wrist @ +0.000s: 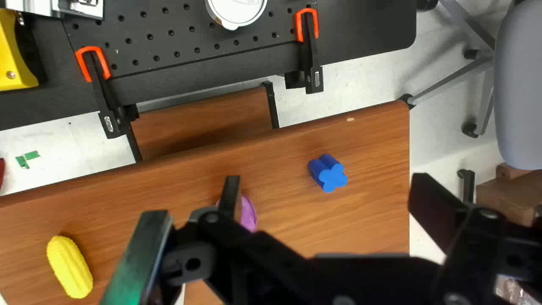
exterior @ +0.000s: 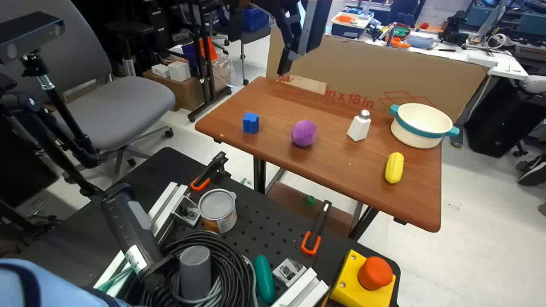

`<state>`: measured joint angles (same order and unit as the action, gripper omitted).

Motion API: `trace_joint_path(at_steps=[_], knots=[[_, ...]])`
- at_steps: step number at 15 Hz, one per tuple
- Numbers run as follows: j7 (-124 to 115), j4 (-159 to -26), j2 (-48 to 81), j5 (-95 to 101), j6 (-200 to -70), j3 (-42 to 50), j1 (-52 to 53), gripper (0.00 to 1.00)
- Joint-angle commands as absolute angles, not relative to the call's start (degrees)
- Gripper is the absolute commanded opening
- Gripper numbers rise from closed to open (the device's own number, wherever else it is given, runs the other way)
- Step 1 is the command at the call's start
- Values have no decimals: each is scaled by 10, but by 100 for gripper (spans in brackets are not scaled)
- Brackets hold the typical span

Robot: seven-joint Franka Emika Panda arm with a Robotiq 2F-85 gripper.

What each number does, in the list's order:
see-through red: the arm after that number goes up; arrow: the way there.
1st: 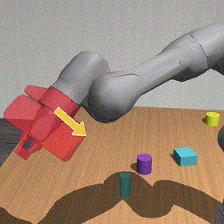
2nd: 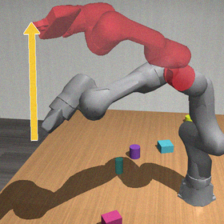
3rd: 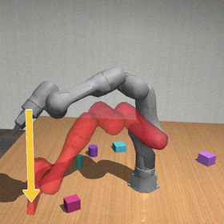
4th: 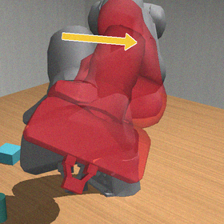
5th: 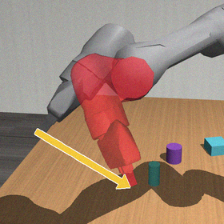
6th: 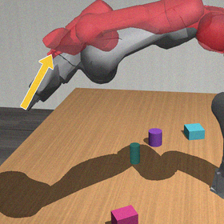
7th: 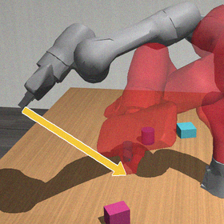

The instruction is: Put the shaker in the dish

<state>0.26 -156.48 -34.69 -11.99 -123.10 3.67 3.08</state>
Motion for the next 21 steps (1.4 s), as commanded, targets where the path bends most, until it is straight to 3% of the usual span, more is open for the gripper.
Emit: trace_joint_path(at_steps=[1,10,21], knots=[[6,-1564,-347,-124,-1229,31,25,100],[-31,-1526,-292,-125,-1269,36,-1,100],[-127,-1339,36,-61,-1482,35,-49,100]])
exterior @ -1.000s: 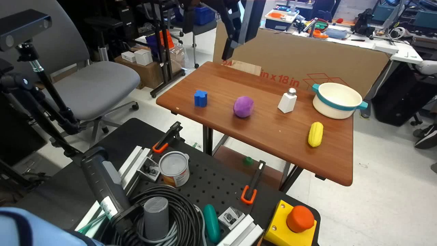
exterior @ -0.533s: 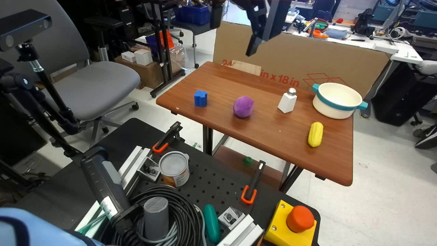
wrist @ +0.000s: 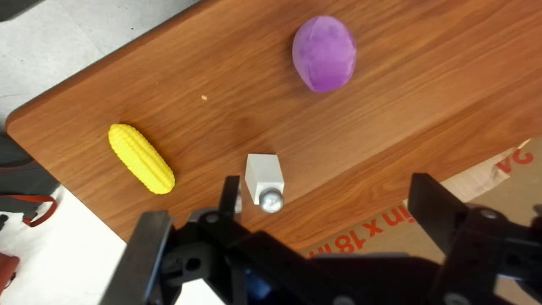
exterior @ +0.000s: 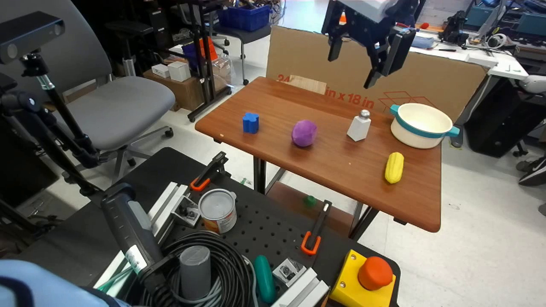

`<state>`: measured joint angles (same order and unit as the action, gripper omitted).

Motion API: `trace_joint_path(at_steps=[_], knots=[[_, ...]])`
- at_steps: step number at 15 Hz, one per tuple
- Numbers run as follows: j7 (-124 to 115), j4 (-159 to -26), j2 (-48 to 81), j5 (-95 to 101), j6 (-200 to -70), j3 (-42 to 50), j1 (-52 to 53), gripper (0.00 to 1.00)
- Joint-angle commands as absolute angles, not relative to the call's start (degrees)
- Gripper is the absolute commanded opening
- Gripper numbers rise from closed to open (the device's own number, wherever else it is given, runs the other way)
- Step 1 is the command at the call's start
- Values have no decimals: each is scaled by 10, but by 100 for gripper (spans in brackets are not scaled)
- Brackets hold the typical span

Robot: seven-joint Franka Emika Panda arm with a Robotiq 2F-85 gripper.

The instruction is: Put the shaker in the dish

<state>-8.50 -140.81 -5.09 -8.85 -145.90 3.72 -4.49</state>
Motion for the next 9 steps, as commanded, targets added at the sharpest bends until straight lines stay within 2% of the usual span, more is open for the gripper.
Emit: trace_joint_path(at_steps=[1,9], knots=[[-145,-1319,60,-47,-1484,37,-47,100],[-237,-1178,200,13,-1431,71,-21,100]])
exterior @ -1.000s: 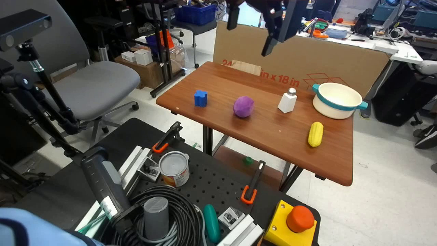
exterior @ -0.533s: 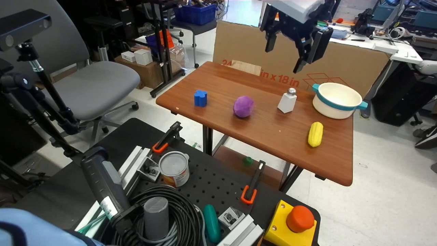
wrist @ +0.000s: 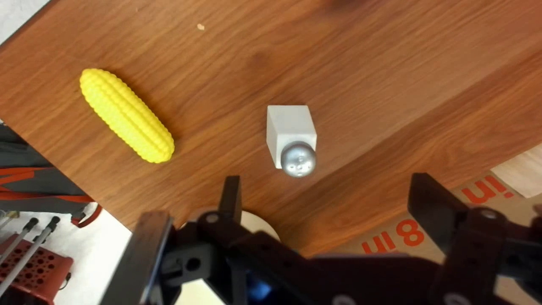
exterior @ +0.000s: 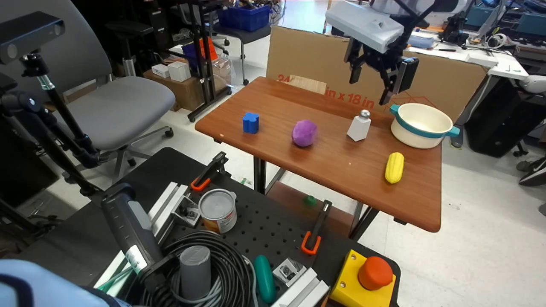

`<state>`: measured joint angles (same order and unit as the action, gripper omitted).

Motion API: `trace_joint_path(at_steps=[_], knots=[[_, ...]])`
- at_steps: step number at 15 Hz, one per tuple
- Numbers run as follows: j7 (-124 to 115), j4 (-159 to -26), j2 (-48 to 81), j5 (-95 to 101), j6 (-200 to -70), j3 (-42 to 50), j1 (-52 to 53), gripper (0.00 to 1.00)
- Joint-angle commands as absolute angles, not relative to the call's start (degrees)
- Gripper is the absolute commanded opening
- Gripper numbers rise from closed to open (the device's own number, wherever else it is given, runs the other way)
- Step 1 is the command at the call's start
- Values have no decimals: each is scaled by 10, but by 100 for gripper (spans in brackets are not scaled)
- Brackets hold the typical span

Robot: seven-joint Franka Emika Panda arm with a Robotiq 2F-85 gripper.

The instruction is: Put the shaker in the dish

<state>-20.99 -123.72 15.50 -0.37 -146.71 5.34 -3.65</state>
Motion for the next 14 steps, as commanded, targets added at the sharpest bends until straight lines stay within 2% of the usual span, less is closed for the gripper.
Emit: trace_joint_path(at_steps=[1,8,9,14], knots=[[-237,-1163,214,8,-1416,72,-20,100],[-271,-1075,301,14,-1344,90,-2,100],[-278,-1063,313,14,-1335,93,0,79],[-294,-1012,360,5,-1260,98,6,42]])
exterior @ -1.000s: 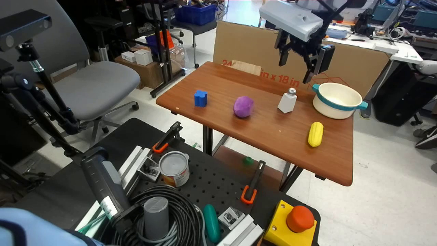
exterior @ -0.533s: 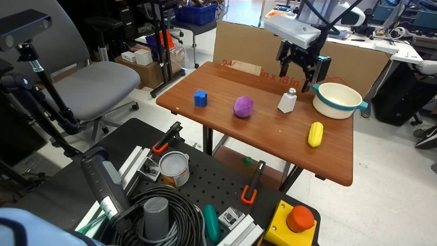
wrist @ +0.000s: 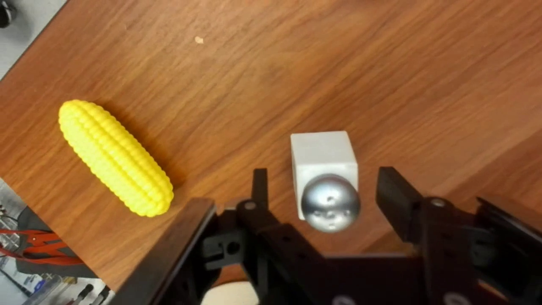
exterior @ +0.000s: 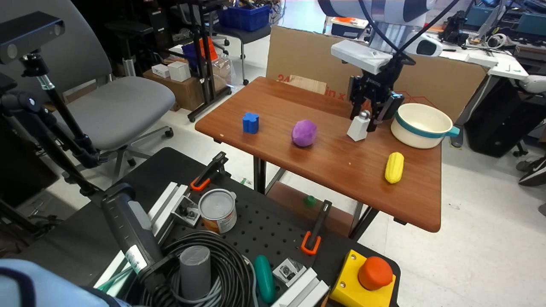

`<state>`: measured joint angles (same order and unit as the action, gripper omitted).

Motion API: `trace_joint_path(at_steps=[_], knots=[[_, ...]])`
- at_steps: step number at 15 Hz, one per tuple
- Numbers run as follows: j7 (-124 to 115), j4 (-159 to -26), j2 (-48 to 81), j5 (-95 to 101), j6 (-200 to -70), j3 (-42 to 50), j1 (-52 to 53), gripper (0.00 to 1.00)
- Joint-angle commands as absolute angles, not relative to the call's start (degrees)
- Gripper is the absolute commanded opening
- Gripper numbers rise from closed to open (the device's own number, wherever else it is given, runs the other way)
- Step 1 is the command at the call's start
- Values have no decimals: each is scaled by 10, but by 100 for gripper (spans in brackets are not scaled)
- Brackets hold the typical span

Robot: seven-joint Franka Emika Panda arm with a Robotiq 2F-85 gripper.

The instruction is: Put the shaker in the dish

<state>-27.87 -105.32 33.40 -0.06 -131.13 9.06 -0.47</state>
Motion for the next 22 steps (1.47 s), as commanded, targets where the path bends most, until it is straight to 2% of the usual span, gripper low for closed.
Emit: trace_joint_path(at_steps=[1,4,5,13,22], knots=[[-293,-1010,359,4,-1249,96,7,34],[-279,-1015,328,-3,-1215,89,7,12],[-277,-1013,317,-7,-1200,87,6,11],[-296,-960,247,-15,-1192,99,-25,11],[-300,-838,358,-47,-1198,107,-83,11]])
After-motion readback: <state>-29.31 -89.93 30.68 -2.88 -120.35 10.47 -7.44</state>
